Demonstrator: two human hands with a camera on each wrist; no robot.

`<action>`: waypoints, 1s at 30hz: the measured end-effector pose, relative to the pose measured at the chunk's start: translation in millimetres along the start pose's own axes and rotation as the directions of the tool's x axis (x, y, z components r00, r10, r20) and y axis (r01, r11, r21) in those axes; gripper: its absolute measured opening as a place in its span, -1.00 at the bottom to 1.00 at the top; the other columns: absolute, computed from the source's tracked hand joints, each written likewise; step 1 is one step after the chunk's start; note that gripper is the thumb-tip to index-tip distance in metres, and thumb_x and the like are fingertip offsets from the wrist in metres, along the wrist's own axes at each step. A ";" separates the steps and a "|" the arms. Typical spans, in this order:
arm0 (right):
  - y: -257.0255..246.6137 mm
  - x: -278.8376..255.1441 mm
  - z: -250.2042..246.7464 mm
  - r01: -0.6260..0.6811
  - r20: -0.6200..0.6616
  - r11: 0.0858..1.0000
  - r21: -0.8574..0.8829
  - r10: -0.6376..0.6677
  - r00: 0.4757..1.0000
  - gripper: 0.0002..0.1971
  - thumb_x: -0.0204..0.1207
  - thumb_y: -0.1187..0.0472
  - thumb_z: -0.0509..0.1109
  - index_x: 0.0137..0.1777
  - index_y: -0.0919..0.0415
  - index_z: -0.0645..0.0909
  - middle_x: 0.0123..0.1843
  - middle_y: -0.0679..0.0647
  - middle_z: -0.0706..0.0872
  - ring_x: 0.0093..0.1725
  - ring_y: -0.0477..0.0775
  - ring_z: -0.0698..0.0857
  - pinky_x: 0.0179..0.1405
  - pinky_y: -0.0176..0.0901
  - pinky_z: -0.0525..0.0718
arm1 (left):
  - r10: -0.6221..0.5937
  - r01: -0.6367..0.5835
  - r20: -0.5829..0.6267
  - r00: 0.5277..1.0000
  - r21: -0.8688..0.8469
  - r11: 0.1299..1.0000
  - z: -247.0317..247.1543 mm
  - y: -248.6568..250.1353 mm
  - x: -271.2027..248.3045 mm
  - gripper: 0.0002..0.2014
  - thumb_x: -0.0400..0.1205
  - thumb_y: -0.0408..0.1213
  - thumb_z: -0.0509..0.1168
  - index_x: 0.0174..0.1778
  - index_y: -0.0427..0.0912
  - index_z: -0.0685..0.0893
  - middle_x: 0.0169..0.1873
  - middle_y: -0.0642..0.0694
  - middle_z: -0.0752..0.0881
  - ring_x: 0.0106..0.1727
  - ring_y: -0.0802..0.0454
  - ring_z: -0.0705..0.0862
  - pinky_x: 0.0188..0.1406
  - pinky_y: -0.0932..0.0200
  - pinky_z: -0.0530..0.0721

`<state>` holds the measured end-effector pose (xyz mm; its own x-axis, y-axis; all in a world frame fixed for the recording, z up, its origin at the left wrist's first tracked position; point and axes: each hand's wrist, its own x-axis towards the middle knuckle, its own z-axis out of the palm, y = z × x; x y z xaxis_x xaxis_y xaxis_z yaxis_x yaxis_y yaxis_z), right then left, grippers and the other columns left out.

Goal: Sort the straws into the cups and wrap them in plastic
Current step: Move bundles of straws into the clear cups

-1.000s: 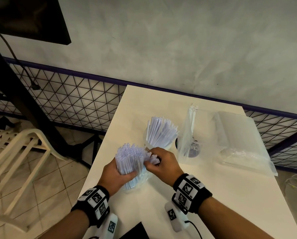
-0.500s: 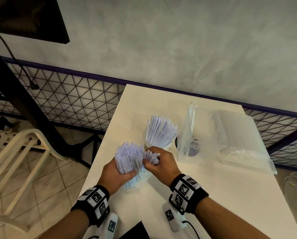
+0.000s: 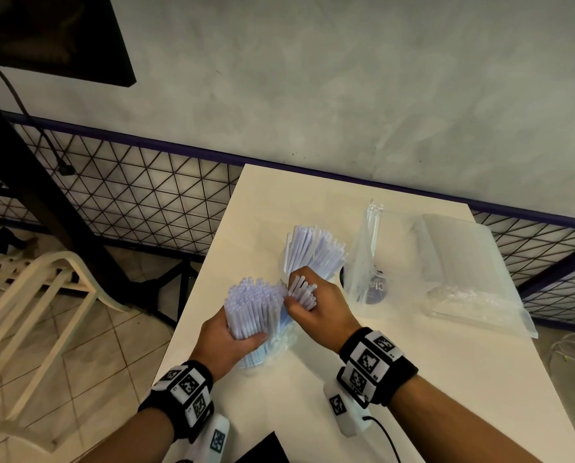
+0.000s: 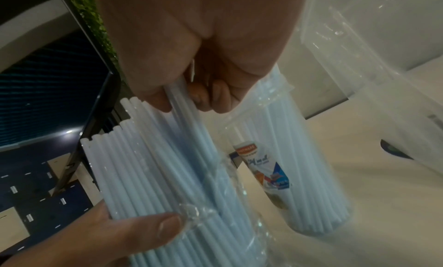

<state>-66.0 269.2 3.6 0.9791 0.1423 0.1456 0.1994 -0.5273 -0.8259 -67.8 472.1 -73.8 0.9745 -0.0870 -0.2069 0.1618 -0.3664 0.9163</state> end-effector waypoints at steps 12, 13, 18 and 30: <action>-23.0 14.1 -28.8 0.116 0.043 0.981 -0.155 -0.111 0.993 -0.75 0.58 0.27 0.40 -0.28 -0.06 0.55 -0.42 -0.19 0.58 -0.35 -0.18 0.59 -0.30 -0.47 0.43 | -0.009 0.009 -0.006 1.000 0.010 1.000 -0.6 3.8 -1.6 -0.46 0.32 -0.25 0.70 0.19 -0.05 0.68 -0.11 0.15 0.77 -0.07 0.36 0.72 -0.29 0.57 0.61; -24.8 14.5 -30.9 0.112 0.041 0.982 -0.153 -0.107 0.993 -0.81 0.59 0.26 0.40 -0.24 -0.01 0.59 -0.38 -0.17 0.63 -0.32 -0.18 0.62 -0.27 -0.47 0.47 | -0.009 0.009 -0.007 1.000 0.010 1.000 -0.8 3.8 -1.7 -0.46 0.32 -0.24 0.70 0.19 -0.04 0.68 -0.11 0.16 0.77 -0.08 0.37 0.72 -0.29 0.58 0.61; -36.2 19.2 -43.2 0.094 -0.016 0.989 -0.114 -0.096 0.995 -0.89 0.58 0.15 0.35 -0.03 0.12 0.70 -0.16 -0.03 0.80 -0.13 -0.06 0.76 -0.07 -0.20 0.69 | -0.003 0.003 -0.001 1.000 0.019 1.000 -1.4 4.9 -2.9 -0.47 0.33 -0.24 0.69 0.17 -0.01 0.64 -0.12 0.20 0.74 -0.10 0.39 0.70 -0.30 0.59 0.59; -75.8 46.9 -103.7 0.125 -0.010 0.984 -0.128 -0.128 0.992 -0.86 0.62 0.17 0.40 -0.09 0.14 0.77 -0.12 -0.06 0.84 -0.08 -0.07 0.80 0.02 -0.05 0.75 | -0.013 0.013 0.003 1.000 -0.016 1.000 -0.8 -0.5 -1.5 -0.47 0.32 -0.22 0.69 0.18 -0.09 0.68 -0.10 0.05 0.79 -0.07 0.25 0.75 -0.19 0.44 0.65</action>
<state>-30.9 229.0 129.5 0.9460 0.2004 0.2550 0.3242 -0.6085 -0.7243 -69.2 473.2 -73.7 0.9718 -0.0847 -0.2199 0.1772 -0.3528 0.9188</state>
